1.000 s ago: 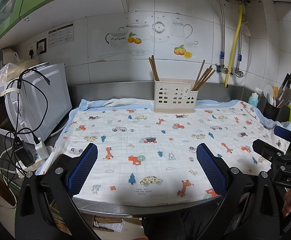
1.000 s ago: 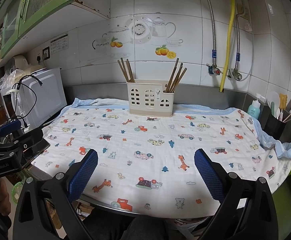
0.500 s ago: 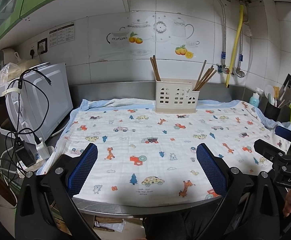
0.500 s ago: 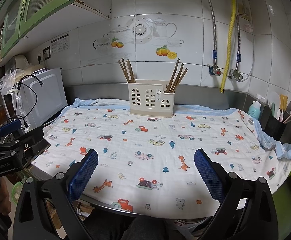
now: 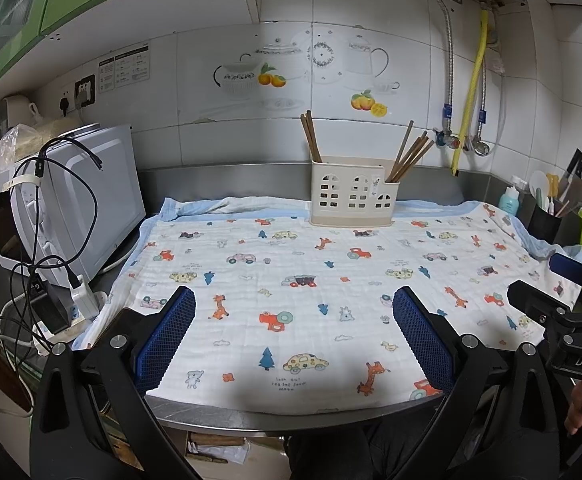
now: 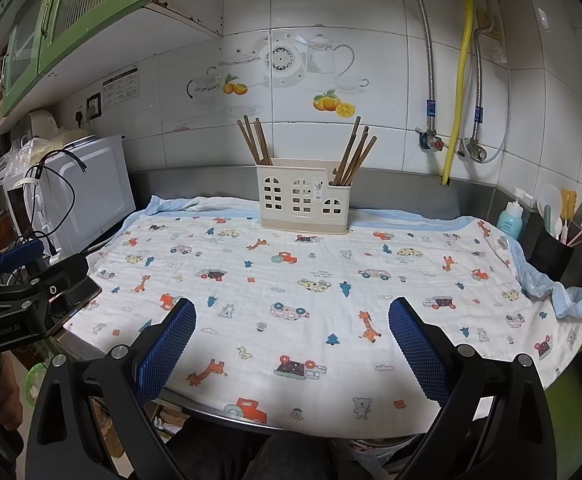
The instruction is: Organize utensils
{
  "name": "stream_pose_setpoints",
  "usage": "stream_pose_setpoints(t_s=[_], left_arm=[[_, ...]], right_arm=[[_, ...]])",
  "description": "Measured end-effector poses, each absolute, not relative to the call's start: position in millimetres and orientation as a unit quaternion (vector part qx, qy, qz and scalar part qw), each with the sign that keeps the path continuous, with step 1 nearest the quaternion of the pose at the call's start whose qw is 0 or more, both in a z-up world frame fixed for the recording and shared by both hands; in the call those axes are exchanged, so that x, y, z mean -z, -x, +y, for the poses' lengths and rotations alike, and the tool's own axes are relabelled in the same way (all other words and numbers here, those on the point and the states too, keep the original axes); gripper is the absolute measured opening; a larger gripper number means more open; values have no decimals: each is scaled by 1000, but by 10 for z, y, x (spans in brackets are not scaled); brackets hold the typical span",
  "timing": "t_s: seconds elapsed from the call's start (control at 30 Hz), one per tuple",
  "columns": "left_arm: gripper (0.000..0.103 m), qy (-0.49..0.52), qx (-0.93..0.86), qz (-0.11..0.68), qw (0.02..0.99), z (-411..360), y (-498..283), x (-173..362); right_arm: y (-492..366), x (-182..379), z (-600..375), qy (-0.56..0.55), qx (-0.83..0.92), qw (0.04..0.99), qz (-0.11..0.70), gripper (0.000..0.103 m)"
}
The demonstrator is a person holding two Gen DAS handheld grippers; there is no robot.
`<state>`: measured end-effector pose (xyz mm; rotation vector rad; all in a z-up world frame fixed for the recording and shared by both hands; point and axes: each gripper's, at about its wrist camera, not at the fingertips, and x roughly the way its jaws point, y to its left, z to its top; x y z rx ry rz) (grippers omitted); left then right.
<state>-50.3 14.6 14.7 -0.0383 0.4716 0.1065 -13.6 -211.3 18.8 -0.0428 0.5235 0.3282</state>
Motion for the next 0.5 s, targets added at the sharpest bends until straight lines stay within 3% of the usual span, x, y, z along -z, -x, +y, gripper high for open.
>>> stream_pose_setpoints(t_s=[0.5], left_arm=[[98,21,-51,242,969,118,458,-107]], right_arm=[[104,-162,-2102,20,-163,951,261,94]])
